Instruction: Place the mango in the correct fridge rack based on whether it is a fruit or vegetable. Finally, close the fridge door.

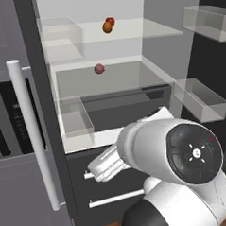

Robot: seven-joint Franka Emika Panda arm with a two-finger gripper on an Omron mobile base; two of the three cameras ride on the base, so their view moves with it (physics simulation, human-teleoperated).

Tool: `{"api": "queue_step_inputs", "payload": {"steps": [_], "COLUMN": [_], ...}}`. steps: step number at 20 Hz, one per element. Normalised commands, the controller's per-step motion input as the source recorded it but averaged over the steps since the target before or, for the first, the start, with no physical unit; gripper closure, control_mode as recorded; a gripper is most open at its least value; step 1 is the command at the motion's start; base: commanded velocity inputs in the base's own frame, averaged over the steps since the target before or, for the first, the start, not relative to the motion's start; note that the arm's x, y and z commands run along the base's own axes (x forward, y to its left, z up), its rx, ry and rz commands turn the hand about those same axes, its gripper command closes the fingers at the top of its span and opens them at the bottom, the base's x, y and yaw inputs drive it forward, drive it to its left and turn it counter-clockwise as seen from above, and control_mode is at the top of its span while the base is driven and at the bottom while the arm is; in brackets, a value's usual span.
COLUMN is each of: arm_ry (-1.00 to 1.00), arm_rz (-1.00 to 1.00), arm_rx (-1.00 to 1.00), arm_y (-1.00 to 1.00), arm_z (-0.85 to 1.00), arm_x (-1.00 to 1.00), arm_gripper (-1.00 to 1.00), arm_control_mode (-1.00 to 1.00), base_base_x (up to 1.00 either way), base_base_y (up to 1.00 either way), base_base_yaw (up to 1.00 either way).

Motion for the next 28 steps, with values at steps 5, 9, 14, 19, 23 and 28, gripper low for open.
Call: {"api": "queue_step_inputs", "payload": {"steps": [5, 9, 14, 19, 23, 28], "arm_ry": [0.00, 0.00, 0.00, 0.00, 0.00, 0.00], "arm_rz": [0.22, 0.15, 0.13, 0.13, 0.06, 0.00], "arm_rx": [-0.34, -0.41, -0.39, -0.27, -0.20, -0.14], "arm_y": [1.00, 1.00, 1.00, 0.95, 0.89, 0.74], "arm_z": [-0.26, -0.56, -0.70, -0.67, -0.51, -0.31], "arm_x": [0.20, 0.45, 0.63, 0.94, 0.91, 0.77], "arm_gripper": [-1.00, -1.00, -1.00, -1.00, -1.00, -1.00], "arm_control_mode": [-1.00, -1.00, -1.00, -1.00, -1.00, -1.00], "base_base_x": [0.00, 0.00, 0.00, 0.00, 0.00, 0.00], "base_base_y": [0.00, 0.00, 0.00, 0.00, 0.00, 0.00], "base_base_yaw": [0.00, 0.00, 0.00, 0.00, 0.00, 0.00]}}
